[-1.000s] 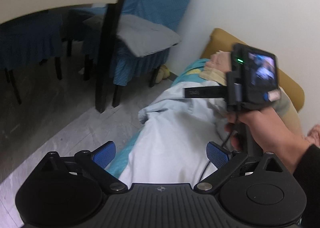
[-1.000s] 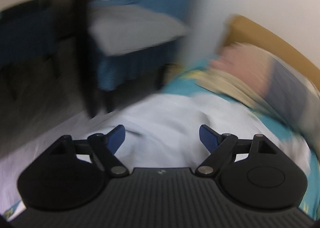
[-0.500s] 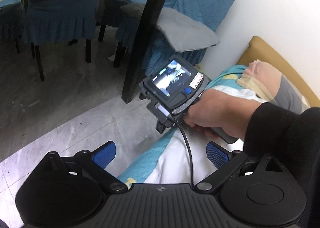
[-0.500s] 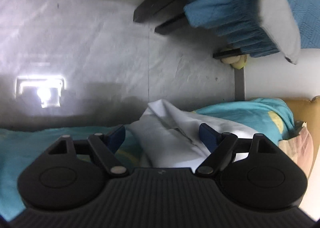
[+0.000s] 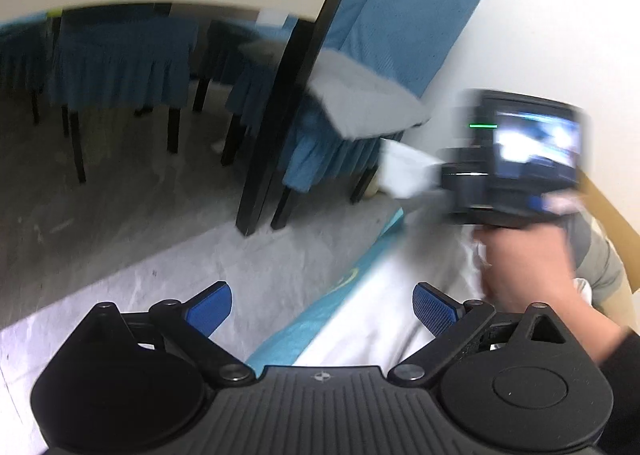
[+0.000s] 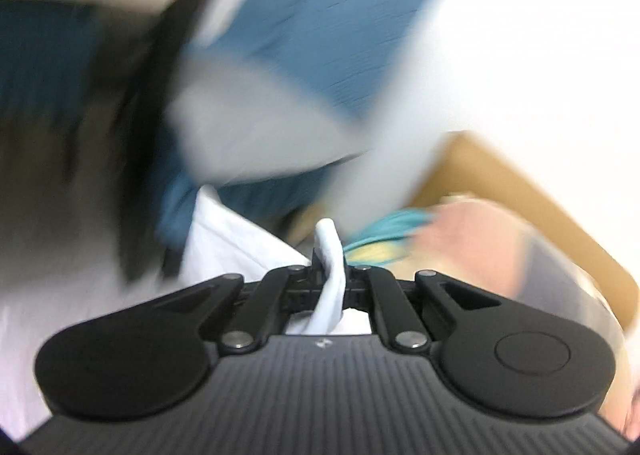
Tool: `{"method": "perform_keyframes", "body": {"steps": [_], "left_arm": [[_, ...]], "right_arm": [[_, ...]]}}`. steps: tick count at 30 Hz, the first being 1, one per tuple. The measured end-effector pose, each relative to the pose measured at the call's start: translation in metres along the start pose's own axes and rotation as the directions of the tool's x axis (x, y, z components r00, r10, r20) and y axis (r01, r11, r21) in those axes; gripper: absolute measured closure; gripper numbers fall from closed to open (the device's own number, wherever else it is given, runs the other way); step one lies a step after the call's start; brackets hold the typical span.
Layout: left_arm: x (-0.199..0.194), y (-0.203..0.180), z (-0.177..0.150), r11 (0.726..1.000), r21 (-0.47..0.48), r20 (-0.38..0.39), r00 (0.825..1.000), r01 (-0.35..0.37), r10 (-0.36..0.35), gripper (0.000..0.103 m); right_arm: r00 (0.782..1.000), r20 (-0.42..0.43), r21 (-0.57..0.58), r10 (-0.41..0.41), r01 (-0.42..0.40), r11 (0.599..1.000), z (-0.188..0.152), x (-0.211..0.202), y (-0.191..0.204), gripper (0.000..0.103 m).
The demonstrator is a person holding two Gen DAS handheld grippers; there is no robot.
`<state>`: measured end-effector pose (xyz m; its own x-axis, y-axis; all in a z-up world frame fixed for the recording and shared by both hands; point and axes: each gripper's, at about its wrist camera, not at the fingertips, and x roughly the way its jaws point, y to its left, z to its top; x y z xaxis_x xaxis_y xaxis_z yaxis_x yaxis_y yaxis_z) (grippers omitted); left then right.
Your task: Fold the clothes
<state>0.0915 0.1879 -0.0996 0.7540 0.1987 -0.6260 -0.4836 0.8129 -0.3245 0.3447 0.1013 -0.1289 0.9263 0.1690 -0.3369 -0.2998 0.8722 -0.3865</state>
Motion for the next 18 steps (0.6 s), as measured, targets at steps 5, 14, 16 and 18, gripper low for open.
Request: {"method": "perform_keyframes", "body": {"steps": [5, 14, 16, 18], "left_arm": [[-0.008, -0.017, -0.006, 0.997, 0.069, 0.01, 0.999, 0.03, -0.03, 0.005], [0.002, -0.047, -0.024, 0.98, 0.194, -0.03, 0.999, 0.043, -0.038, 0.005], [0.006, -0.054, -0.028, 0.975, 0.219, -0.04, 0.999, 0.041, -0.033, 0.005], [0.01, -0.059, -0.031, 0.97, 0.239, -0.049, 0.998, 0.041, -0.031, 0.005]], "right_arm": [[0.973, 0.0, 0.401, -0.23, 0.21, 0.892, -0.047, -0.036, -0.12, 0.098], [0.957, -0.248, 0.785, -0.152, 0.29, 0.547, -0.205, -0.031, -0.22, 0.093], [0.971, -0.221, 0.825, -0.096, 0.238, 0.512, -0.214, -0.029, -0.225, 0.083], [0.982, -0.183, 0.829, -0.042, 0.178, 0.531, -0.21, -0.025, -0.225, 0.05]]}}
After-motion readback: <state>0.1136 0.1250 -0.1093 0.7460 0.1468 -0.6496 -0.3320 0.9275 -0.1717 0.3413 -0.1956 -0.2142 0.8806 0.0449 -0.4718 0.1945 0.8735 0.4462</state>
